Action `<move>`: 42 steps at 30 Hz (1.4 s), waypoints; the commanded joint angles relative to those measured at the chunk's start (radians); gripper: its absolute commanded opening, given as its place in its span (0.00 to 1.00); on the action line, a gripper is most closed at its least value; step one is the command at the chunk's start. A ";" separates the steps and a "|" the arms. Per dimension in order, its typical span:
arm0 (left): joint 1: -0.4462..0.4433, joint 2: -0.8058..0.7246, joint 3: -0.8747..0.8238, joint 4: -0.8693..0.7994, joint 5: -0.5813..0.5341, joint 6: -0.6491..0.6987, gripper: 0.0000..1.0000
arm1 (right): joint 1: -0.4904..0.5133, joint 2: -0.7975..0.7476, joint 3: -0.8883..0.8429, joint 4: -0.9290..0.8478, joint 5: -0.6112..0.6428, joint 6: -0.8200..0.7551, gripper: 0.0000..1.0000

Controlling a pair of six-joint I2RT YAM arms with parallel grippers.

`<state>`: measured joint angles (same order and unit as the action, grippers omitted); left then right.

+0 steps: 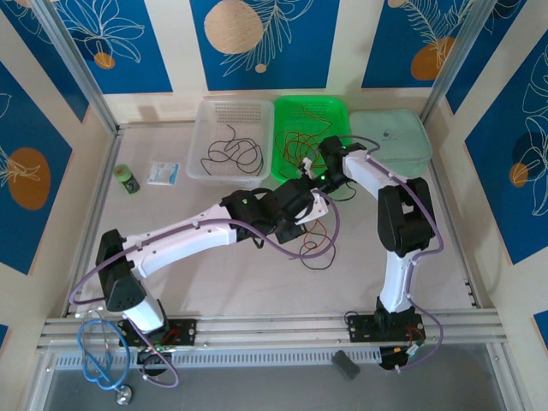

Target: Untangle the cables

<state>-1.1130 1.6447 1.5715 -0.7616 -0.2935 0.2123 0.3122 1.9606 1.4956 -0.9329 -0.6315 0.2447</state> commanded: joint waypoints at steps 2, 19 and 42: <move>0.005 -0.040 -0.019 0.018 -0.029 0.013 0.00 | 0.004 0.010 0.031 -0.018 0.007 0.011 0.23; 0.170 -0.273 -0.242 -0.134 -0.281 -0.344 0.00 | -0.248 -0.484 -0.219 0.110 0.202 0.271 0.00; 0.491 -0.509 -0.351 -0.237 -0.253 -0.483 0.00 | -0.601 -0.773 -0.618 0.289 0.304 0.462 0.00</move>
<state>-0.6693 1.1660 1.2308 -0.9066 -0.4496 -0.2321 -0.2516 1.1938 0.9039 -0.7013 -0.4343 0.6796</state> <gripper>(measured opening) 0.045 0.050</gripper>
